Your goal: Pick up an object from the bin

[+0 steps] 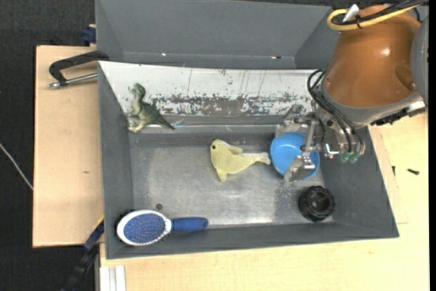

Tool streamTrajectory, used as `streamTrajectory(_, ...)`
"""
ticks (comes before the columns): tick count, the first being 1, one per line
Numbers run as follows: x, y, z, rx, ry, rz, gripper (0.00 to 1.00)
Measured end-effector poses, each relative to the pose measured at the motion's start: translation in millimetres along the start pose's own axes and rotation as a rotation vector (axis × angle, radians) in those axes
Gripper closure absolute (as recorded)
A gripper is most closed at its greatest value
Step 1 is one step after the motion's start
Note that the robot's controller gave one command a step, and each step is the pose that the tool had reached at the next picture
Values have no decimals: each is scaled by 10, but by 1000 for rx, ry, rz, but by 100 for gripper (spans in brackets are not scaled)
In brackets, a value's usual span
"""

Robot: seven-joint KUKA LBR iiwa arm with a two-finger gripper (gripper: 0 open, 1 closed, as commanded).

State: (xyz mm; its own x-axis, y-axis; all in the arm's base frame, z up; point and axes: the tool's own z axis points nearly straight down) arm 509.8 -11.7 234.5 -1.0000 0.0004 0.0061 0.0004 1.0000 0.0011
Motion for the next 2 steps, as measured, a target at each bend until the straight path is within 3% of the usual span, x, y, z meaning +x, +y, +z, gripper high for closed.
streamTrajectory(1,-577,-516,1517,-1,-10,272,0)
streamTrajectory(2,-634,-72,1587,-2,-18,595,0)
